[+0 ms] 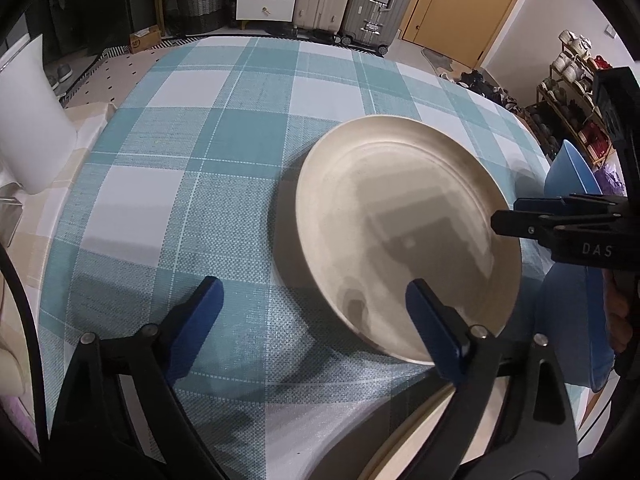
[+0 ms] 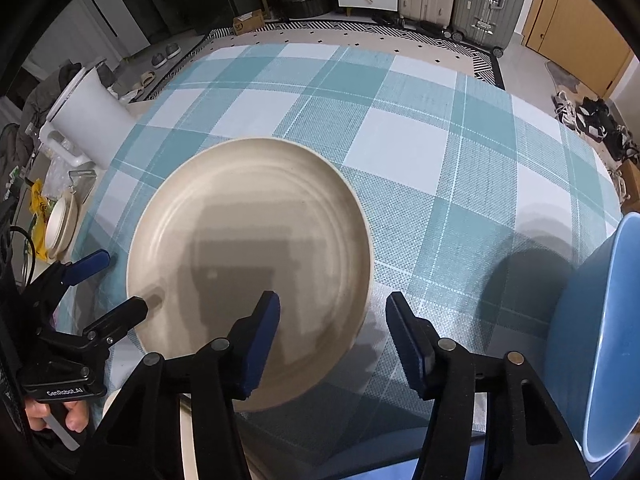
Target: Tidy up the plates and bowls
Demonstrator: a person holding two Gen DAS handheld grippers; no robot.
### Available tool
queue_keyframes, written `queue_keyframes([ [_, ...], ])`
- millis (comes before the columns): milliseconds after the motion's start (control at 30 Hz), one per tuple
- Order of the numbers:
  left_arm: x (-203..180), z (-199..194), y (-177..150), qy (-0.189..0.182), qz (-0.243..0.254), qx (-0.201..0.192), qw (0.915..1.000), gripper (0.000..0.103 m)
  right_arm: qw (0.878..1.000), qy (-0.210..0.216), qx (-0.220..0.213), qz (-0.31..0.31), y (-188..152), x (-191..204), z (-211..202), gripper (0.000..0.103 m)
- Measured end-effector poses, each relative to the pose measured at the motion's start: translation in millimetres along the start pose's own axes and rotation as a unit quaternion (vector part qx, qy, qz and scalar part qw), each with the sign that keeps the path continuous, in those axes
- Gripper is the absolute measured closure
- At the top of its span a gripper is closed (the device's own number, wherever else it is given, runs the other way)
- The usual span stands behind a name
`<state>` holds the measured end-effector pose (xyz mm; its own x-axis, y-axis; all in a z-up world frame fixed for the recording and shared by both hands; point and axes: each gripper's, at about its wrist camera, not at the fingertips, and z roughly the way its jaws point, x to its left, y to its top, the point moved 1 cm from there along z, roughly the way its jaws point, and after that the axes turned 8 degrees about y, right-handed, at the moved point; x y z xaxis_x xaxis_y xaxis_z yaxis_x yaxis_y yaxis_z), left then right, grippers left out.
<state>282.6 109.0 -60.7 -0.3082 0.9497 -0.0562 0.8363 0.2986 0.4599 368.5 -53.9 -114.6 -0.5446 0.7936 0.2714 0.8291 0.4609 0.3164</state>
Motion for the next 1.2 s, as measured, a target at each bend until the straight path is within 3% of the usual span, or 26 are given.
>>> queue_keyframes([
  [267,-4.1,3.5,-4.3,-0.012,0.003,0.007,0.9999,0.036,1.000,-0.007,0.009,-0.003,-0.5,-1.1,7.3,0.062],
  [533,-11.5,6.5,-6.9,-0.017,0.019,0.010,0.9996,0.076,1.000,-0.019,0.005,-0.001,-1.6,-3.8,8.1,0.076],
  [600,-13.8,7.6,-7.5,-0.015,0.023,0.011,0.9996,0.081,1.000,-0.024,0.006,-0.002,-2.1,-4.0,9.3,0.078],
  [833,-17.8,6.1,-8.3,-0.002,0.030,0.001,0.9995,0.081,0.999,-0.036,0.000,-0.007,-3.4,-4.2,9.2,0.084],
  [1200,-15.0,-6.2,-5.8,0.009,0.031,-0.015,0.9994,0.081,0.999,-0.032,-0.023,-0.008,-4.6,-1.8,2.5,0.084],
])
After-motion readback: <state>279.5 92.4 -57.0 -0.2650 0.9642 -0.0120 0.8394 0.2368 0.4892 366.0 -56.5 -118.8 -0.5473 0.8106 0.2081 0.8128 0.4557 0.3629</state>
